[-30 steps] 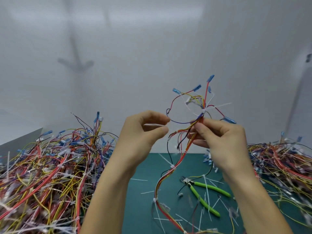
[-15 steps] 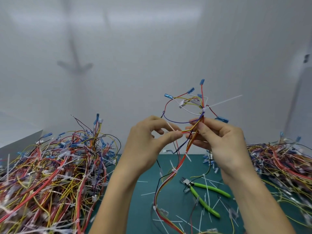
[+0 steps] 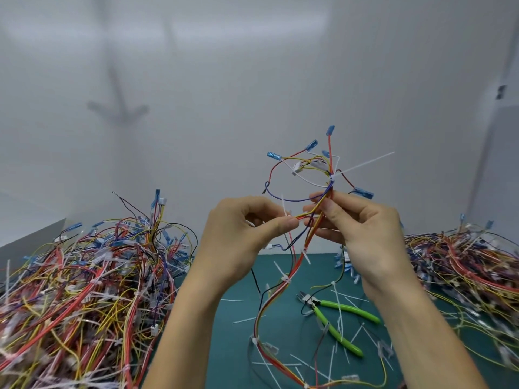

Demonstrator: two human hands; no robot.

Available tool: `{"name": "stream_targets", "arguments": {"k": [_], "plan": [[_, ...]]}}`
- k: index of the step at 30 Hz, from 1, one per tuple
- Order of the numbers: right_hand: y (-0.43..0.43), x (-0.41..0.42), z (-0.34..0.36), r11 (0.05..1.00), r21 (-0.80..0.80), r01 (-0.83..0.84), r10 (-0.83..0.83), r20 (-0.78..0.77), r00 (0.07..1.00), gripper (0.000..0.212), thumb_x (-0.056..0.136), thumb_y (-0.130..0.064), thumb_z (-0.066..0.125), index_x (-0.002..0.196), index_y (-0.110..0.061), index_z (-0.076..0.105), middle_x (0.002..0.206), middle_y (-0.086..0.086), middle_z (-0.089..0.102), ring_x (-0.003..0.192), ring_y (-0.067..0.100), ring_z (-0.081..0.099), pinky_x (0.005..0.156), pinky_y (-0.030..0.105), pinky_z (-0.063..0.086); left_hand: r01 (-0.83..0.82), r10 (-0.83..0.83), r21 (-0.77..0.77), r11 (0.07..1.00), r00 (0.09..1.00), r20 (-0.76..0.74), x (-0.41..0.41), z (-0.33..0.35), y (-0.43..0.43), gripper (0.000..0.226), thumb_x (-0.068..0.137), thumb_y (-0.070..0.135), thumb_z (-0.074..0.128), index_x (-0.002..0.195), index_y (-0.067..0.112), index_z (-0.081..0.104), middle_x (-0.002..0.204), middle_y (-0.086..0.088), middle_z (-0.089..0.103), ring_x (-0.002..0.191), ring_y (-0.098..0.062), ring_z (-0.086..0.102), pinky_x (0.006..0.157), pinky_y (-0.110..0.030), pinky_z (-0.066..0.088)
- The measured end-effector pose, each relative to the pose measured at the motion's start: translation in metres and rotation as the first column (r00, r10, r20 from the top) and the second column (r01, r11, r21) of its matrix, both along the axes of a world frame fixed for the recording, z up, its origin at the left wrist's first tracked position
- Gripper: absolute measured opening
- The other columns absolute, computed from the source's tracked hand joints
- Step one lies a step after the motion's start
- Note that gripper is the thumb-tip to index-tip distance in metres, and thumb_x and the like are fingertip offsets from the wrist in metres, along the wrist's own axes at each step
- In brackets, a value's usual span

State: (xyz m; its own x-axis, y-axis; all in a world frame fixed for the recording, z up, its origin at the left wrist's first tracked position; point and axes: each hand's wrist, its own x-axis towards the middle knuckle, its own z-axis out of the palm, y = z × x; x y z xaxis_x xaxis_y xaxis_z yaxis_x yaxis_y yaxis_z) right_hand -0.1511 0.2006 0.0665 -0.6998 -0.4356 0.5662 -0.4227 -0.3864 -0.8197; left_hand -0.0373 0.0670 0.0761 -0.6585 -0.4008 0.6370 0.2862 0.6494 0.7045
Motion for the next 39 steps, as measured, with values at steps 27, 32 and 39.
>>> {"name": "stream_targets", "arguments": {"k": [27,32,39], "plan": [[0.005,-0.004,0.004,0.998,-0.065,0.006,-0.004,0.036,0.999,0.023,0.098,-0.012,0.058,0.093,-0.024,0.075,0.083,-0.004,0.078,0.075,0.013,0.075,0.062,0.016,0.055,0.034,-0.095,0.254,0.967,0.969,0.229,0.031,0.005,-0.017,0.006,0.084,0.011,0.071,0.085,0.007,0.076,0.078,-0.012,0.075,0.064,-0.02,0.072,0.062,-0.025,0.059],[0.007,-0.006,0.005,0.997,-0.077,-0.013,0.02,0.086,0.996,0.021,0.097,-0.012,0.058,0.094,-0.023,0.076,0.082,-0.004,0.078,0.074,0.013,0.075,0.062,0.017,0.055,0.078,-0.13,0.253,0.964,0.971,0.199,0.033,0.008,-0.015,0.015,0.076,0.027,0.072,0.084,0.016,0.078,0.077,-0.008,0.074,0.059,-0.016,0.067,0.057,-0.022,0.055],[0.011,-0.007,0.007,0.996,-0.089,-0.02,0.029,0.11,0.994,0.021,0.097,-0.013,0.058,0.093,-0.024,0.076,0.082,-0.003,0.078,0.076,0.014,0.075,0.061,0.017,0.056,0.15,-0.216,0.268,0.952,0.947,0.238,0.035,0.009,-0.013,0.021,0.081,0.033,0.066,0.085,0.017,0.078,0.084,-0.007,0.074,0.055,-0.016,0.063,0.05,-0.02,0.05]]}}
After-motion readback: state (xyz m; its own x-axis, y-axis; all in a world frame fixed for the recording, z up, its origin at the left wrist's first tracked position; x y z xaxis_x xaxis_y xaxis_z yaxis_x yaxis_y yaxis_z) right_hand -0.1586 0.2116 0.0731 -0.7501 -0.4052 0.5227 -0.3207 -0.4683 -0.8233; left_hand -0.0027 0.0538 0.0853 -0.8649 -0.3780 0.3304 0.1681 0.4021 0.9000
